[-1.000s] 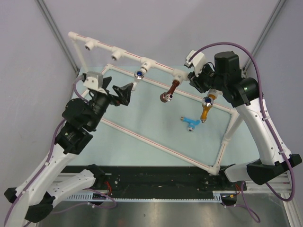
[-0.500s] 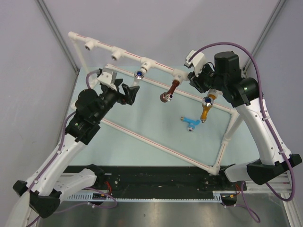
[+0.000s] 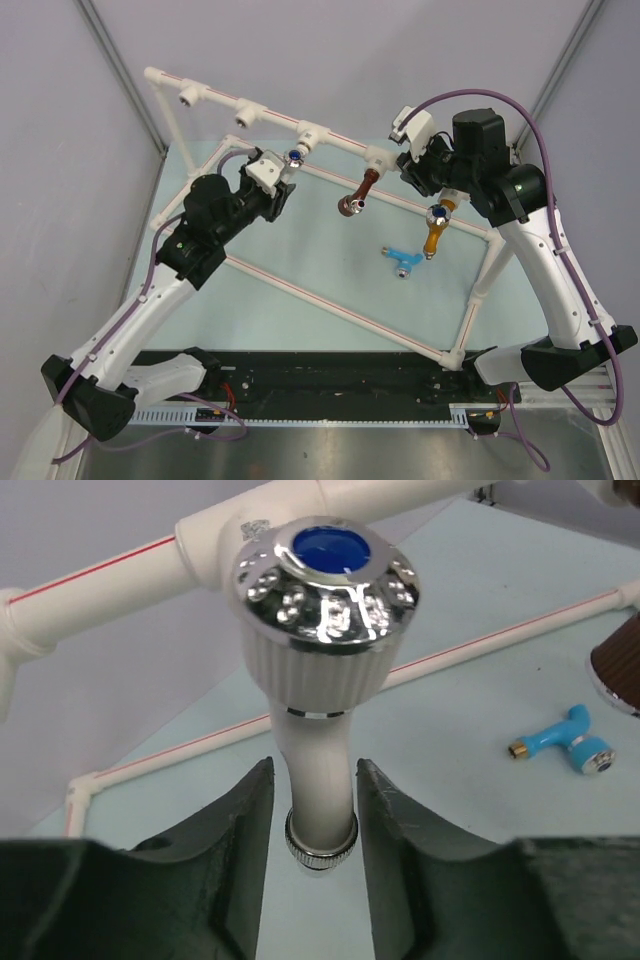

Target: Install the water faucets

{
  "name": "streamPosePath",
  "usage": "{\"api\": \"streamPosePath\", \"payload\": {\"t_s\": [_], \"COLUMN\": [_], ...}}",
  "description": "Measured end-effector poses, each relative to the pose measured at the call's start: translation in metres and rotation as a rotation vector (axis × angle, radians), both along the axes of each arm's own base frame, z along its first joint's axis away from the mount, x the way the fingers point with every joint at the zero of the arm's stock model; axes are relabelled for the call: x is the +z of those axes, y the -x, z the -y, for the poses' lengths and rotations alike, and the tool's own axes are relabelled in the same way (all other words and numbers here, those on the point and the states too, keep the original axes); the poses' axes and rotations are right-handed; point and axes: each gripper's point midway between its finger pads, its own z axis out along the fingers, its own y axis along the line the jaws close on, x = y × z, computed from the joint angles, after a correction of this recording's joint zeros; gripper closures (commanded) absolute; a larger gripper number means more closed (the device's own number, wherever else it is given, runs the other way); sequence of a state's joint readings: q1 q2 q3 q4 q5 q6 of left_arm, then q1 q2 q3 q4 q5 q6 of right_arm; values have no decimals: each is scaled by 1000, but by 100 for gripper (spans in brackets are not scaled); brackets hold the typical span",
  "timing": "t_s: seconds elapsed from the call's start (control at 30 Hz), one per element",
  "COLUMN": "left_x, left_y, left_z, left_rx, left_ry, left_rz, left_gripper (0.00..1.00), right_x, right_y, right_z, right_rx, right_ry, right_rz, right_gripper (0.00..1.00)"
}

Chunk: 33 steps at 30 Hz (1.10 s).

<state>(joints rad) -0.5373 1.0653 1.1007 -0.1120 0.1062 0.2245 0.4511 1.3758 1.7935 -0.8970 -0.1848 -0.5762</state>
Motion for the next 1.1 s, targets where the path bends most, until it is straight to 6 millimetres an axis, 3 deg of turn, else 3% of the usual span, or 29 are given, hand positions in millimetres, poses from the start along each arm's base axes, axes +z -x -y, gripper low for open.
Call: {"api": "streamPosePath", "payload": {"t_s": [0.13, 0.23, 0.4, 0.5, 0.53, 0.7, 0.73, 0.83, 0.93, 1.1], "left_x": [-1, 1, 2, 3, 4, 4, 3, 5, 16, 44], "left_y": [3, 5, 7, 8, 8, 8, 10, 19, 30, 51], "left_z": [2, 0, -4, -7, -8, -11, -10, -3, -1, -5], "left_rx": [-46, -71, -79, -59, -49, -28, -38, -68, -79, -71], "left_ry": [-128, -260, -479, -602, -641, -746, -749, -713, -636, -413], "left_rz": [80, 171, 291, 333, 346, 376, 375, 376, 379, 361], "left_gripper": [88, 99, 97, 91, 78, 44, 31, 11, 1, 0], "right_x": [0, 0, -1, -1, -1, 0, 0, 0, 0, 0], "right_y": [0, 1, 3, 5, 5, 4, 3, 2, 2, 2], "right_z": [0, 0, -1, -1, -2, -2, -2, -3, -3, -3], "right_rx": [0, 1, 4, 7, 8, 9, 6, 3, 4, 5], "right_ry": [1, 3, 6, 8, 7, 7, 9, 8, 8, 8], "right_rz": [-1, -4, -9, -11, -11, -9, -8, -4, -4, -4], "right_gripper": [100, 100, 100, 100, 100, 100, 100, 100, 100, 100]}}
